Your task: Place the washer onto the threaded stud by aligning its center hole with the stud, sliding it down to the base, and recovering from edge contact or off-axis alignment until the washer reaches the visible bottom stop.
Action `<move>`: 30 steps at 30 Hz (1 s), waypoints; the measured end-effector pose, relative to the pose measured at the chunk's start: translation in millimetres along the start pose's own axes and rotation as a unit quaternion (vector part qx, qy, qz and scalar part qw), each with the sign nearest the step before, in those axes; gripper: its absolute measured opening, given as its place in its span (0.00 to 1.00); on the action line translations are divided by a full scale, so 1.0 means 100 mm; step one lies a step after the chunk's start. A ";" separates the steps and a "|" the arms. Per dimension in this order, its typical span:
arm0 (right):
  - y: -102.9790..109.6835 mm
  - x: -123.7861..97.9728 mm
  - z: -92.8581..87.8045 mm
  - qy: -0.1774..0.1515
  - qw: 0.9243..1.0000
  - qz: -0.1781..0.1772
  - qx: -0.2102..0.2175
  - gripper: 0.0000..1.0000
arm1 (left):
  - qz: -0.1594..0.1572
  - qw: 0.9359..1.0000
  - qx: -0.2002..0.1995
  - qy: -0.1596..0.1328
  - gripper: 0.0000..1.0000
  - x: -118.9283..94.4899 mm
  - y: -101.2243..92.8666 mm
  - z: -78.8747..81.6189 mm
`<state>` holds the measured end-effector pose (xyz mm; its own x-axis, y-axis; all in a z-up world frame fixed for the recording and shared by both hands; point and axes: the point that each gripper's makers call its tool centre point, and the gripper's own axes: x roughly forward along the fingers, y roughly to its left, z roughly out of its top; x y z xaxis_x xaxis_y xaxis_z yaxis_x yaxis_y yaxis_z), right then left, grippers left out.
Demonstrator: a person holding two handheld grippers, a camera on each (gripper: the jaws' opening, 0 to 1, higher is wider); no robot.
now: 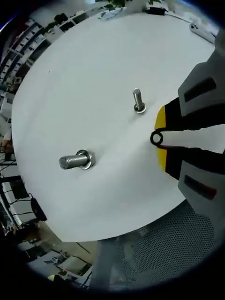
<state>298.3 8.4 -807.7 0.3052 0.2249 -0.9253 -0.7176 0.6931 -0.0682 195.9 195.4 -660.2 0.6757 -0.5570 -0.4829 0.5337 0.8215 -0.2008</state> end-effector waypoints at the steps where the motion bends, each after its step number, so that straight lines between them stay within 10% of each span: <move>1: -0.01 -0.01 0.02 -0.006 1.000 0.000 0.004 0.14 | 0.000 1.000 0.000 0.001 0.23 0.00 0.00 0.00; 16: -0.24 -0.47 0.29 -0.098 0.994 -0.025 0.042 0.14 | -0.001 1.000 0.000 0.006 0.23 0.01 -0.01 -0.02; 30: -0.38 -0.38 0.41 -0.090 0.995 -0.044 0.004 0.14 | 0.002 1.000 0.000 0.008 0.23 0.01 0.00 -0.03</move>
<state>339.8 1.1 -754.8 0.4743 0.2827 -0.8337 -0.6787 0.7206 -0.1418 195.3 195.6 -663.1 0.6699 -0.5508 -0.4978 0.5302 0.8243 -0.1986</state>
